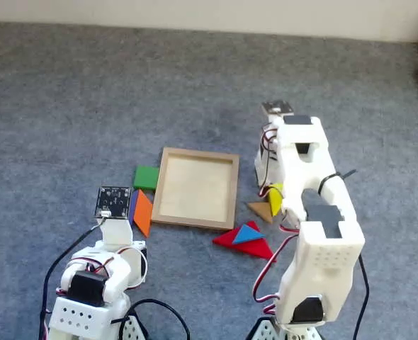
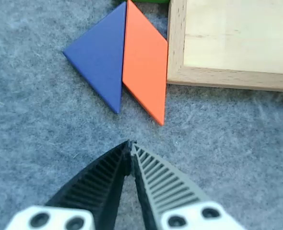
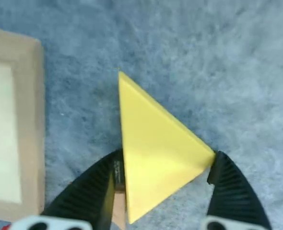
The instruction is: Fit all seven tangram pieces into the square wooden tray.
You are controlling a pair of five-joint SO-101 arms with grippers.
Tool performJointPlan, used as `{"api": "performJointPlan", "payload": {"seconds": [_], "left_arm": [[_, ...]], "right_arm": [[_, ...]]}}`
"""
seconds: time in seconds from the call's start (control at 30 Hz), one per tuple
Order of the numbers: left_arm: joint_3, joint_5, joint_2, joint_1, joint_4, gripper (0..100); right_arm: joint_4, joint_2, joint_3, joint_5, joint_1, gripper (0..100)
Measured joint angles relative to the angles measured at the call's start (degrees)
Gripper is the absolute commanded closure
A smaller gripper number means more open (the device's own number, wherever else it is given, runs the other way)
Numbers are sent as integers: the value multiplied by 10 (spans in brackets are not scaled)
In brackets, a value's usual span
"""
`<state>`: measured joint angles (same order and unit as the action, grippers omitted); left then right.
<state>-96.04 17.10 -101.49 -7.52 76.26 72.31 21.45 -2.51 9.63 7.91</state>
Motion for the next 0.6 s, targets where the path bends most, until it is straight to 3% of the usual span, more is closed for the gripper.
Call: {"api": "performJointPlan", "payload": {"seconds": [0.37, 0.53, 0.6], "left_arm": [[0, 0, 0, 0, 0, 993], [0, 0, 0, 0, 0, 993], [0, 0, 0, 0, 0, 993]], "right_arm": [[0, -16, -7, 1, 1, 789], [0, -16, -7, 1, 1, 665], [5, -16, -7, 7, 1, 662]]}}
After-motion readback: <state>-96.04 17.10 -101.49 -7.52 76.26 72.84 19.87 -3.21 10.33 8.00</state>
